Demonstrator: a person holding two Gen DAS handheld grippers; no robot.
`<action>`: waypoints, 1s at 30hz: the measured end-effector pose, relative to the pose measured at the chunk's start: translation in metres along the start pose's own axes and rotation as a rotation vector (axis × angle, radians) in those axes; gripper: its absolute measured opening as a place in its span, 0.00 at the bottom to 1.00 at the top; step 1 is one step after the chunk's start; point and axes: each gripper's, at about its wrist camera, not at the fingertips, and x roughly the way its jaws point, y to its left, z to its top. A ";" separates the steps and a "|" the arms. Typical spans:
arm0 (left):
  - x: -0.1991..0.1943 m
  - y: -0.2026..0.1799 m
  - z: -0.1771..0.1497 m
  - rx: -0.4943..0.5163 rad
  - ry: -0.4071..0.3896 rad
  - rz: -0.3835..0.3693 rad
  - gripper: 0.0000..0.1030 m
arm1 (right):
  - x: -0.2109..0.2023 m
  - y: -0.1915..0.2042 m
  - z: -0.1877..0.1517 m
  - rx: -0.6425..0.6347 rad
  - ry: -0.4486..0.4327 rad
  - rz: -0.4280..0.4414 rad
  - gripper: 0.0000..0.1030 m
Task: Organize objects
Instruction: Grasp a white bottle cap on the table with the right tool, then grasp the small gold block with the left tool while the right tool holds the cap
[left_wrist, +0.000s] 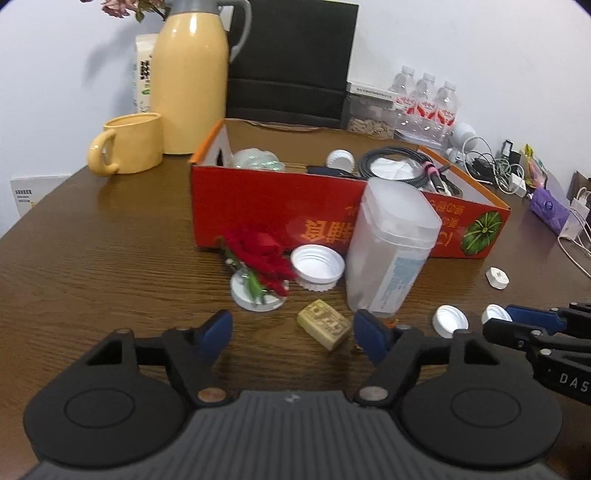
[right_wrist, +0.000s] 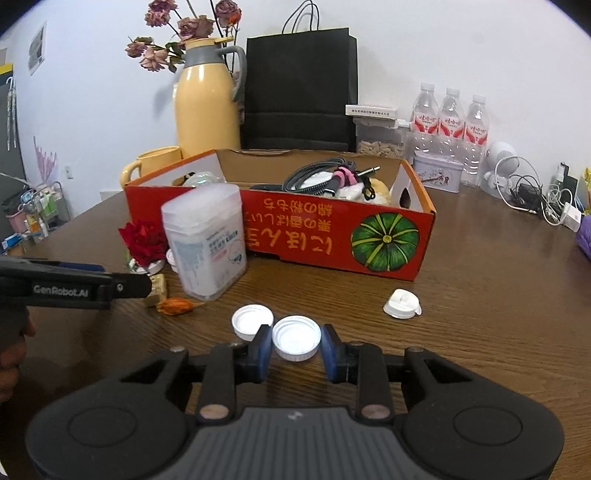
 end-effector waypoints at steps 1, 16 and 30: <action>0.002 -0.002 0.000 0.000 0.002 -0.007 0.67 | 0.001 -0.001 0.000 0.001 -0.002 0.000 0.26; 0.009 -0.016 -0.004 0.030 -0.022 -0.002 0.35 | 0.008 0.001 -0.006 -0.006 -0.011 0.008 0.26; -0.028 -0.006 0.003 0.018 -0.088 -0.077 0.35 | -0.011 -0.006 0.004 0.018 -0.083 0.020 0.26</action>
